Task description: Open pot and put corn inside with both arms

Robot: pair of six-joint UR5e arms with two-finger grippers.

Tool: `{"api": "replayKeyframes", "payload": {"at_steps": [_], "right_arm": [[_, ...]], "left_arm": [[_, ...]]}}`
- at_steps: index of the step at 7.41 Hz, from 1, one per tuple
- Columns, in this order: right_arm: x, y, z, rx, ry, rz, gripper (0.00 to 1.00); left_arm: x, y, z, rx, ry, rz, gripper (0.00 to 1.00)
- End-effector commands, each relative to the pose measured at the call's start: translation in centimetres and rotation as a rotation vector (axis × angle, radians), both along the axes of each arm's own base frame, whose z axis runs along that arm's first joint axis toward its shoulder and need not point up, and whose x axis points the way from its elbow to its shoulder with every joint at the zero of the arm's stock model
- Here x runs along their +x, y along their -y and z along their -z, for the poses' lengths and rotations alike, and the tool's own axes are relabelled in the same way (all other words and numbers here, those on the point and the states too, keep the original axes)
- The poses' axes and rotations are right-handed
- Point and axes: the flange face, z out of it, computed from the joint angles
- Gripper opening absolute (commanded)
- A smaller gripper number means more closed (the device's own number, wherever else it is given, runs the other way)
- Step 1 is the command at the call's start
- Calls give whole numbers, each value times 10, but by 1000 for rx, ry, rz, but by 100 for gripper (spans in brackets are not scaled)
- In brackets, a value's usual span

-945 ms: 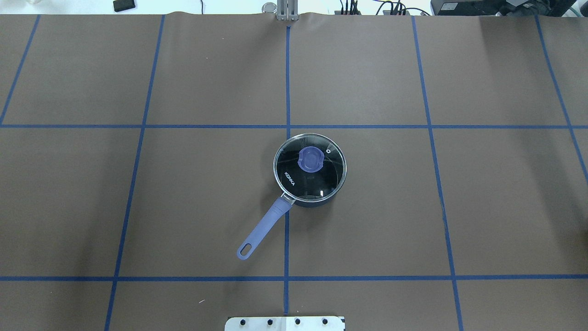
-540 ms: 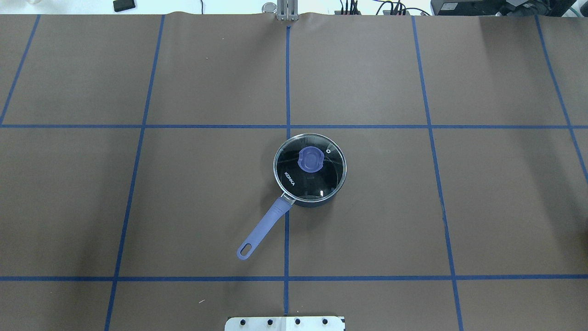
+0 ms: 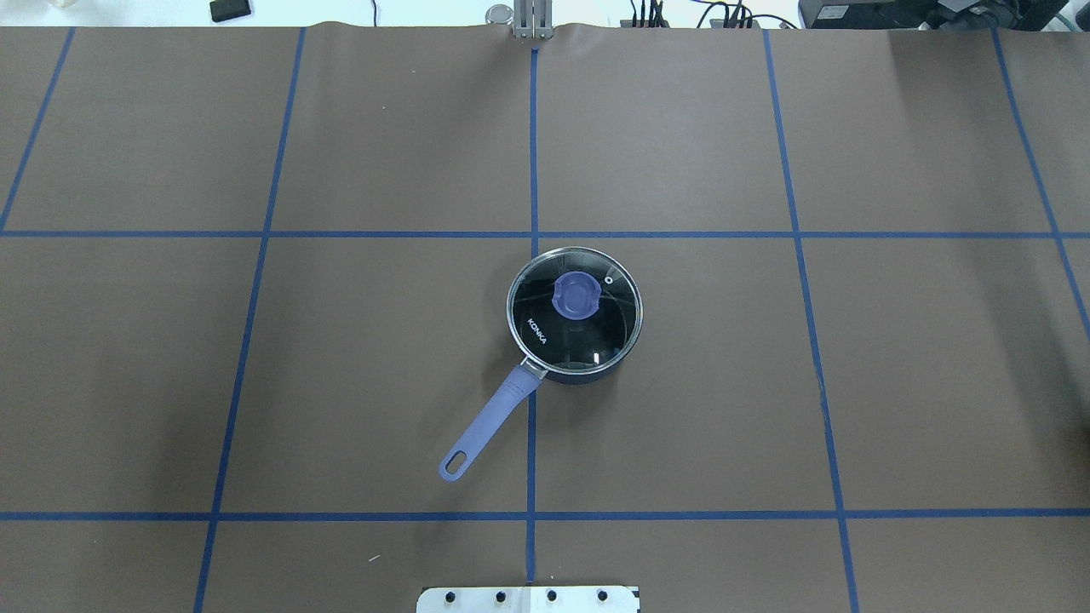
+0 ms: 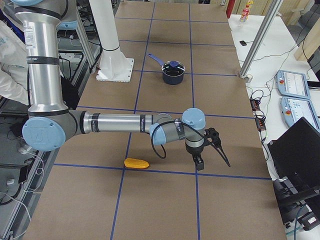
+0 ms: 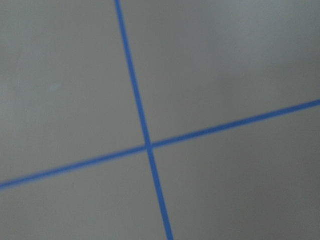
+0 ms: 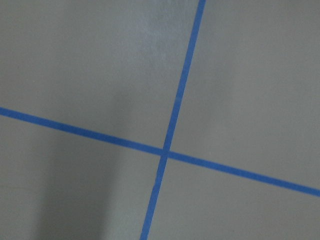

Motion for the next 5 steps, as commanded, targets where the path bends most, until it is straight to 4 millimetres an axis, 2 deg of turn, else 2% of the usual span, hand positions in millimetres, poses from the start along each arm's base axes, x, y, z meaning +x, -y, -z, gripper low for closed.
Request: {"api": "replayKeyframes", "payload": {"at_steps": [1, 2, 4, 5], "right_arm": [[-24, 18, 24, 36, 24, 7, 100], [-33, 20, 31, 45, 29, 20, 100], [-39, 17, 42, -12, 112, -16, 100], [-41, 14, 51, -28, 142, -50, 100]], "left_arm": [[8, 4, 28, 126, -35, -11, 98], [47, 15, 58, 119, -91, -33, 98], [110, 21, 111, 24, -163, 7, 98], [146, 19, 151, -31, -206, 55, 100]]}}
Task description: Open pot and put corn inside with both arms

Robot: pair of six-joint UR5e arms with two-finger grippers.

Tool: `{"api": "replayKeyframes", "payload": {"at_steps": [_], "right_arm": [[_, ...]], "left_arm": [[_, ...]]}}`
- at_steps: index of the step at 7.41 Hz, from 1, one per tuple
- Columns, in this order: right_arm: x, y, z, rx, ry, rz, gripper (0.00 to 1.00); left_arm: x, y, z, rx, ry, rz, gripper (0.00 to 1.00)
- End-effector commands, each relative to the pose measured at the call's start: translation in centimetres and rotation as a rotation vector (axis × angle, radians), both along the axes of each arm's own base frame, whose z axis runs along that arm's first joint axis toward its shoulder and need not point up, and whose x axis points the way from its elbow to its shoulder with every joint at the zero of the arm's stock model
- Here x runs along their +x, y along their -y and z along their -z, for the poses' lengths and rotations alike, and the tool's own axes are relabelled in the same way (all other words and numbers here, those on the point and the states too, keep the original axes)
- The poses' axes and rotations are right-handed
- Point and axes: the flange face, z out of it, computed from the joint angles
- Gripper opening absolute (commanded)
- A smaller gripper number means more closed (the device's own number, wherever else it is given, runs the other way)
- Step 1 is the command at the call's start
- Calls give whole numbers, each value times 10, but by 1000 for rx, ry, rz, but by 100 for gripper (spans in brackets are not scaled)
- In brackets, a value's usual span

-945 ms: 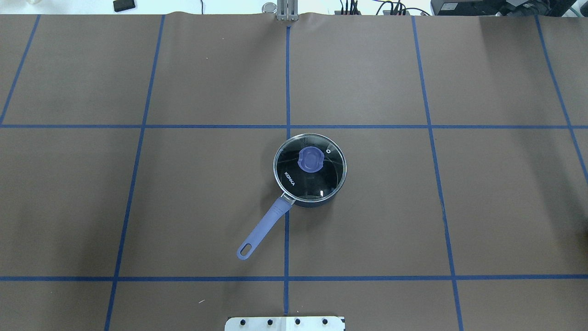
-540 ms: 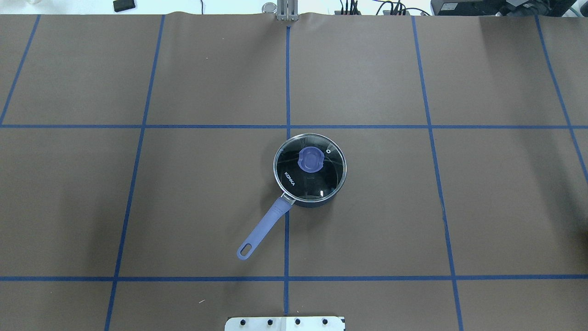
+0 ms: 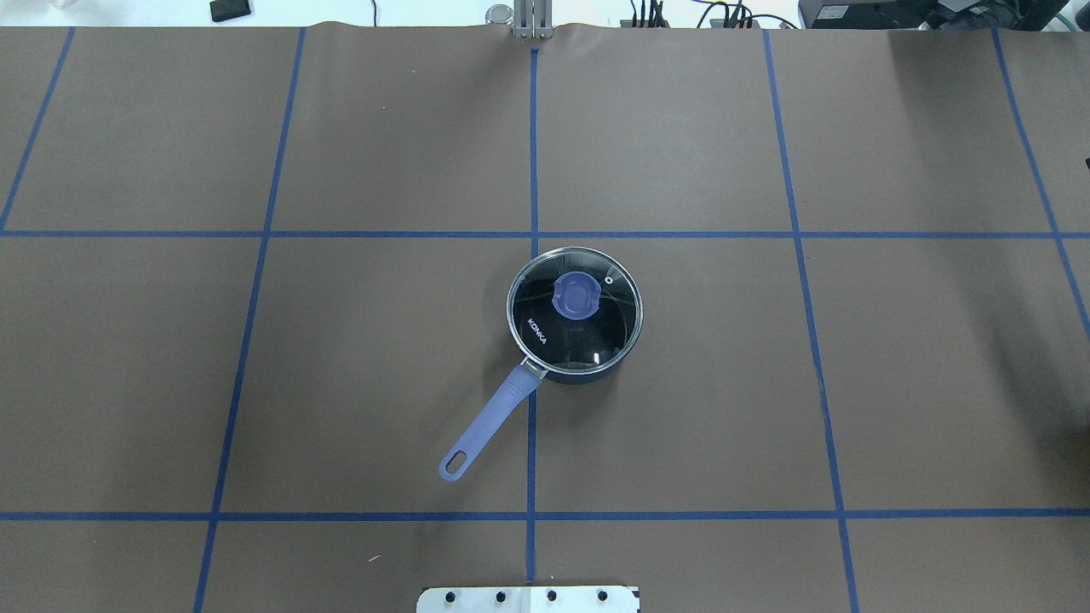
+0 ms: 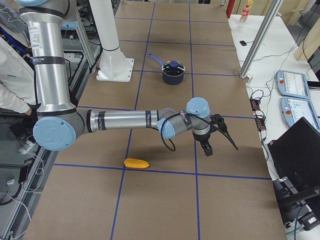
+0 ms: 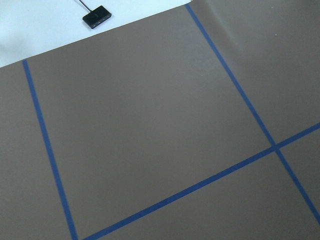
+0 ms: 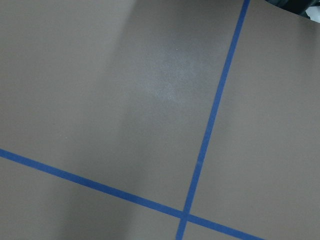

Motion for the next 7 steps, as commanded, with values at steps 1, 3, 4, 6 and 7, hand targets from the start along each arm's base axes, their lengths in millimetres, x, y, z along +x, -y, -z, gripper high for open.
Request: {"api": "replayKeyframes", "payload": {"at_steps": [1, 3, 4, 6, 7], "right_arm": [[-5, -7, 10, -41, 48, -41, 100], [-5, -10, 5, -41, 45, -40, 100], [-5, -13, 2, -45, 45, -40, 100], [-5, -13, 2, -44, 45, -39, 100], [-5, -13, 2, -47, 45, -38, 100]], "left_arm": [[101, -4, 78, -108, -66, 29, 100], [187, 2, 175, -221, -20, 25, 100], [228, -11, 211, -248, 4, 33, 100], [327, -51, 283, -322, 49, 42, 100], [359, -63, 326, -342, 61, 57, 100]]}}
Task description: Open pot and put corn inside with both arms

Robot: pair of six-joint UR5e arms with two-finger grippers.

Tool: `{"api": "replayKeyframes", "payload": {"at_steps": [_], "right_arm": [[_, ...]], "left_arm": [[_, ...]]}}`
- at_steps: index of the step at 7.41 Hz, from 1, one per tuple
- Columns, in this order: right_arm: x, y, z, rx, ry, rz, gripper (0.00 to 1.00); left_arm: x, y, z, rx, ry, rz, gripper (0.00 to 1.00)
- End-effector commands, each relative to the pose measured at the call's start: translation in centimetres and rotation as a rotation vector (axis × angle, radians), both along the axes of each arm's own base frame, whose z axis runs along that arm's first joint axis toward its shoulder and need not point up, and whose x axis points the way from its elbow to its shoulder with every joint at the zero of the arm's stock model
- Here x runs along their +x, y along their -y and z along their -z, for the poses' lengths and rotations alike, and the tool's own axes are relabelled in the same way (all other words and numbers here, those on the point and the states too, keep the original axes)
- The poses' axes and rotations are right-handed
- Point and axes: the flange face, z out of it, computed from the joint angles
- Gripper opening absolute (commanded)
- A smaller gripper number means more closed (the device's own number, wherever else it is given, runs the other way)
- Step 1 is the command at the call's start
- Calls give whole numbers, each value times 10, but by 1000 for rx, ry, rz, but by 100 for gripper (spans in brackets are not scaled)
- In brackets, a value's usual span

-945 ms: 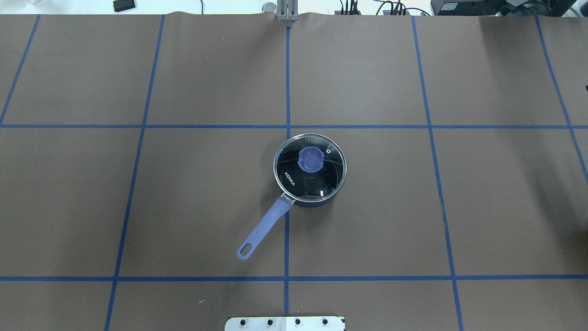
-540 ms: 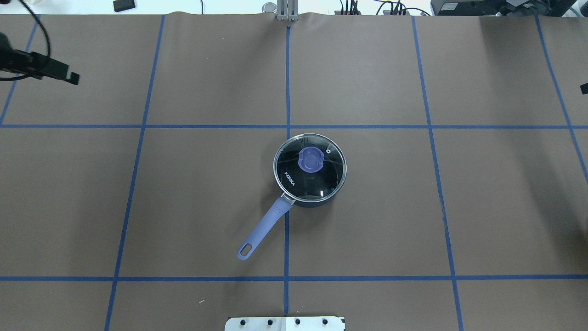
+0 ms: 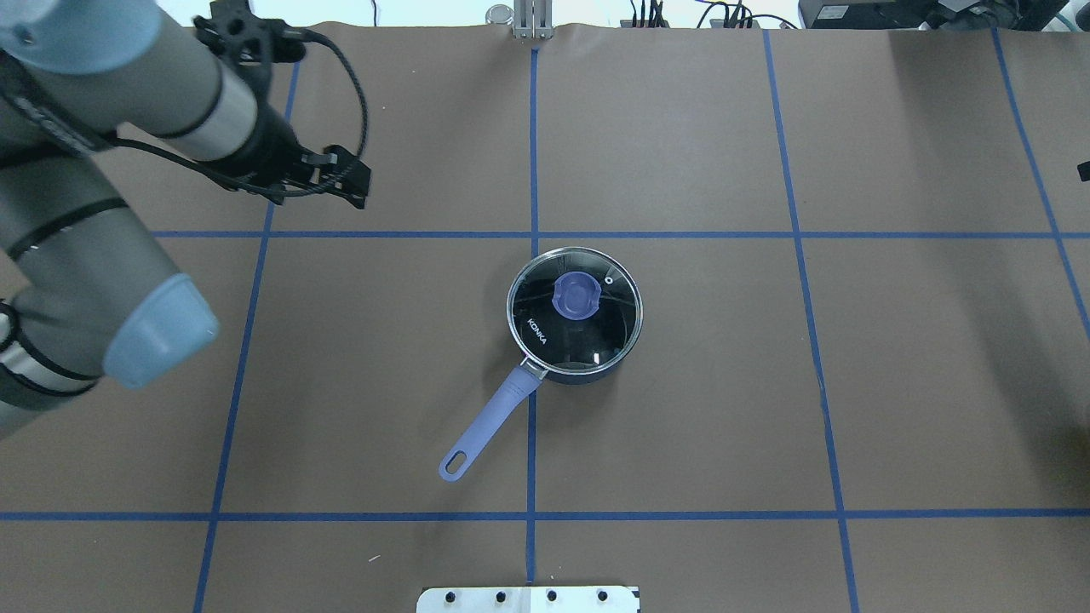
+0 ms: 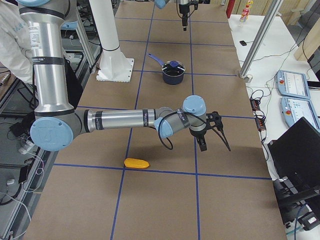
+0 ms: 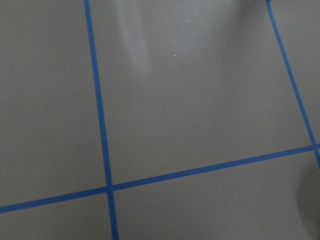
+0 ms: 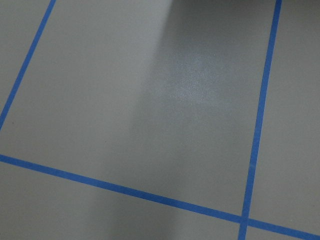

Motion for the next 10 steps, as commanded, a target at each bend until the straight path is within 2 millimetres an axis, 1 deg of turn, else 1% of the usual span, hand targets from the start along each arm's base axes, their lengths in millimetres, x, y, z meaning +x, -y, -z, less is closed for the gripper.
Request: {"api": "replayKeyframes", "payload": {"at_steps": [1, 2, 3, 4, 5, 6, 8, 9, 10], "right_arm": [[0, -1, -2, -4, -1, 0, 100], [-1, -1, -2, -4, -1, 1, 100], [-1, -1, -3, -5, -2, 1, 100], [-1, -1, -3, -5, -2, 1, 100], [-2, -1, -3, -7, -2, 3, 100], [-2, -1, -3, -7, -2, 3, 100], [-4, -1, -4, -8, -2, 6, 100], [-4, -1, -5, -10, -2, 6, 100], [-4, -1, -5, -10, -2, 6, 100]], "left_arm": [[86, -27, 85, -81, 20, 19, 100], [139, -29, 110, -77, 57, 29, 100], [173, -24, 126, -89, 78, 29, 100], [187, -17, 128, -101, 100, 30, 100], [203, -28, 125, -89, 112, 21, 100], [215, -34, 121, -90, 115, 21, 99], [233, -31, 115, -97, 103, 25, 99], [240, -32, 116, -97, 103, 20, 99], [243, -36, 121, -95, 100, 12, 99]]}}
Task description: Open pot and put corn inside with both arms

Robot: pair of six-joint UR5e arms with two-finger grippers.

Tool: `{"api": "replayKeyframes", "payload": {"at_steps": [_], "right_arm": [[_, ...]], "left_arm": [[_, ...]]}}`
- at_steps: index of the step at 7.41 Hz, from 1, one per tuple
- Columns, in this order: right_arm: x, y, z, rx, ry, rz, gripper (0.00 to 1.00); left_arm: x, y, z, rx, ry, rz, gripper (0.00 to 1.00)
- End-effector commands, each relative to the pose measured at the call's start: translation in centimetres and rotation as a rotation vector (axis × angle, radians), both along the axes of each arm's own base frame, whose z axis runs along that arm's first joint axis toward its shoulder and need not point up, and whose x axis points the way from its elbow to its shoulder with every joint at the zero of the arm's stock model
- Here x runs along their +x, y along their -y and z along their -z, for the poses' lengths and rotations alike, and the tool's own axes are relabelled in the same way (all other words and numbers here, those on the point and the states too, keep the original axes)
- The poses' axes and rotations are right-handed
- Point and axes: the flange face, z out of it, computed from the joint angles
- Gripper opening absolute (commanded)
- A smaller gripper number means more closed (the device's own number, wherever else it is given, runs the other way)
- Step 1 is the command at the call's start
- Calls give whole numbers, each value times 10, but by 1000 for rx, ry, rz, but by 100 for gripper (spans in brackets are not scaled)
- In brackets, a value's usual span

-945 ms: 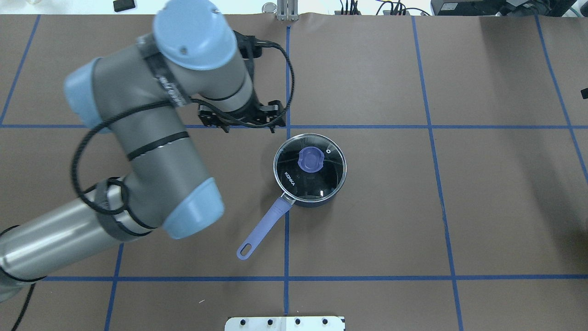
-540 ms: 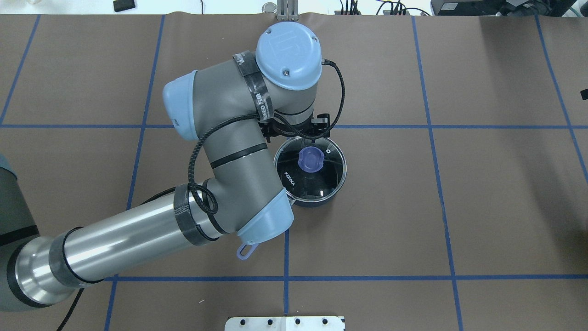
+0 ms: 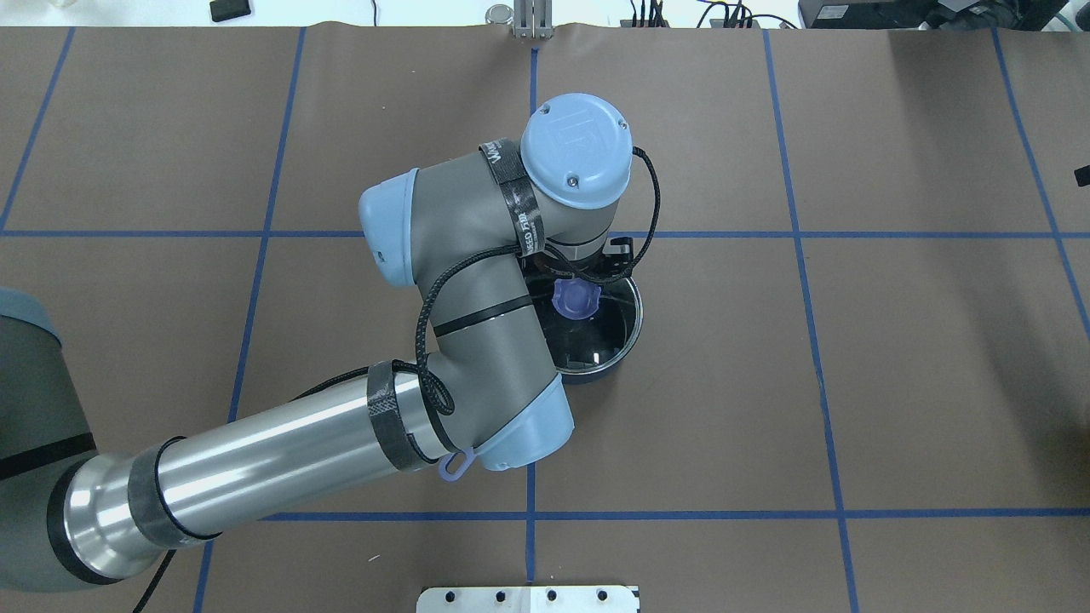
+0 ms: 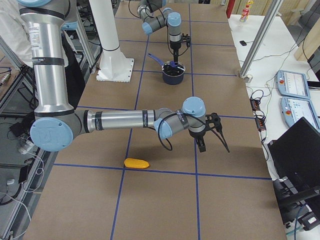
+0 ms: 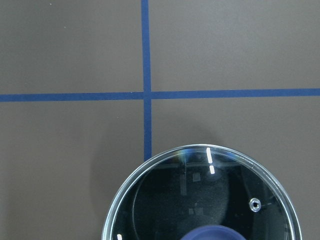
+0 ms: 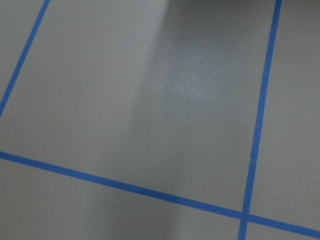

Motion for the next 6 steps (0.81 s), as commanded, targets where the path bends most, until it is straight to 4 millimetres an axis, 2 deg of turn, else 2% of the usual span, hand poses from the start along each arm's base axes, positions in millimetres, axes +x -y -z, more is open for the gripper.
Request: {"api": "replayKeyframes", "payload": {"at_steps": [1, 3, 5, 6], "right_arm": [[0, 0, 0, -1, 0, 0, 100], [0, 0, -1, -2, 0, 0, 100], [-1, -1, -4, -7, -1, 2, 100], [-1, -1, -4, -7, -1, 2, 100]], "left_arm": [[10, -7, 4, 0, -4, -12, 99], [17, -13, 0, 18, 11, -7, 97], [20, -17, 1, 25, 14, -9, 89], [20, -17, 0, 25, 14, -9, 80]]}}
